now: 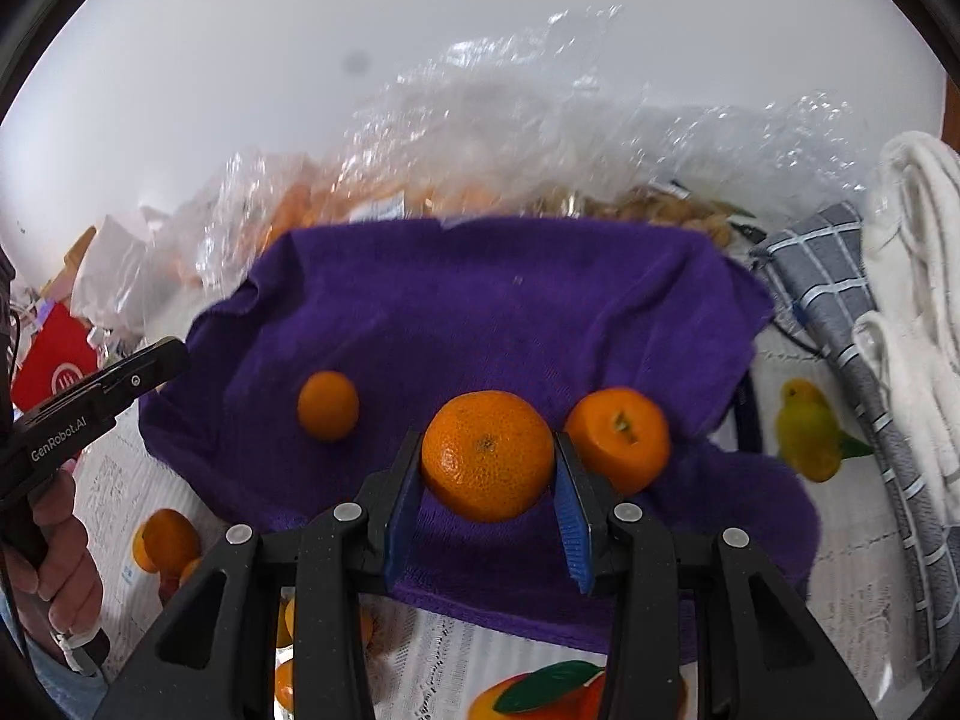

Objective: Organize fruits
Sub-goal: 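Lift and carry the orange and the yellow fruit over the purple towel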

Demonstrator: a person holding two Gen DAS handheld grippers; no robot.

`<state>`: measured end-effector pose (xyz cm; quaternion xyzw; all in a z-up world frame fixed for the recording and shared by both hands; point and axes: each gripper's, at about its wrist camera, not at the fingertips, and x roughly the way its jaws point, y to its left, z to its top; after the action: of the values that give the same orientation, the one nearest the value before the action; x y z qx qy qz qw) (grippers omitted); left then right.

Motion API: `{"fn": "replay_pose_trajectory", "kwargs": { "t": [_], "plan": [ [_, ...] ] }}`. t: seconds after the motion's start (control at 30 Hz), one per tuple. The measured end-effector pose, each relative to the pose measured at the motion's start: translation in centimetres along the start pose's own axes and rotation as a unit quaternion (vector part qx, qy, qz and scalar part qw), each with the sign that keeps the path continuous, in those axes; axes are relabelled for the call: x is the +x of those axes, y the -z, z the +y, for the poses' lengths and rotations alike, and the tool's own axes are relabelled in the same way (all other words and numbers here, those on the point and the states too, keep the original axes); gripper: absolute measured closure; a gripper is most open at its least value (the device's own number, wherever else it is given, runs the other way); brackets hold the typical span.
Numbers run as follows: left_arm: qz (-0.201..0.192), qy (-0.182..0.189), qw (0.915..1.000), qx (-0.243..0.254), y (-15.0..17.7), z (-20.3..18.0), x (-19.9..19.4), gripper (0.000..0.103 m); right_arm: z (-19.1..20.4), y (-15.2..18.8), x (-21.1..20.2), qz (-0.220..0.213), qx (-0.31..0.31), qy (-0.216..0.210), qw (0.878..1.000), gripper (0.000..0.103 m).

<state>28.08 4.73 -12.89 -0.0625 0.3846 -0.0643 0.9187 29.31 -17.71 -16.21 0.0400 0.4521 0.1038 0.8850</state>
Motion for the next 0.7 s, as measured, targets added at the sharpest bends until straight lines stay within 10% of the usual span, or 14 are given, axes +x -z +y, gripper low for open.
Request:
{"fn": "replay_pose_trajectory", "kwargs": {
  "t": [0.7],
  "plan": [
    [0.050, -0.019, 0.9985, 0.007, 0.8, -0.3, 2.2, 0.080, 0.0, 1.1, 1.9, 0.023, -0.005, 0.016, 1.000, 0.061]
  ]
}}
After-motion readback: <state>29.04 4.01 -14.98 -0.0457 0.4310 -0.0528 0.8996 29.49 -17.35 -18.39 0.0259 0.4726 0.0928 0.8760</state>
